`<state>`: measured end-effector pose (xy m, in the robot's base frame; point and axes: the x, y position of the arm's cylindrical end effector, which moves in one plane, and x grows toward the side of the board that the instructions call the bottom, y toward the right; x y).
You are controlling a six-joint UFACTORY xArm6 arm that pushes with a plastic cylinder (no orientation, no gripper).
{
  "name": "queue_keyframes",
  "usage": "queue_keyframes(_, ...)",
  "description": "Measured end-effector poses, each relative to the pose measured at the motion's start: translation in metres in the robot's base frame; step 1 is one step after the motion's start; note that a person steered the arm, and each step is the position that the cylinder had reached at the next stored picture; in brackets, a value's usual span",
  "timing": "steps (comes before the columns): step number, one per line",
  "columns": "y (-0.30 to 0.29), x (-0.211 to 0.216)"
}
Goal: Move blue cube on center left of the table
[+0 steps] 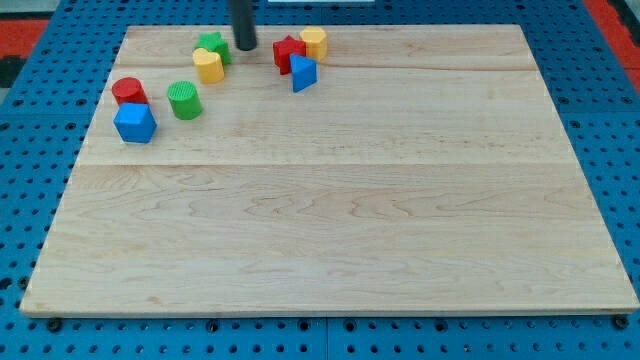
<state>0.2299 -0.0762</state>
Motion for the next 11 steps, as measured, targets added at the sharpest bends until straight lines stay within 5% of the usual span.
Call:
queue_keyframes(2,0.087,0.084)
queue_keyframes(4,0.109,0.147)
queue_keyframes(6,-0.029,0.217)
queue_keyframes(7,-0.152,0.177)
queue_keyframes(9,-0.224,0.207)
queue_keyframes(11,-0.228,0.172)
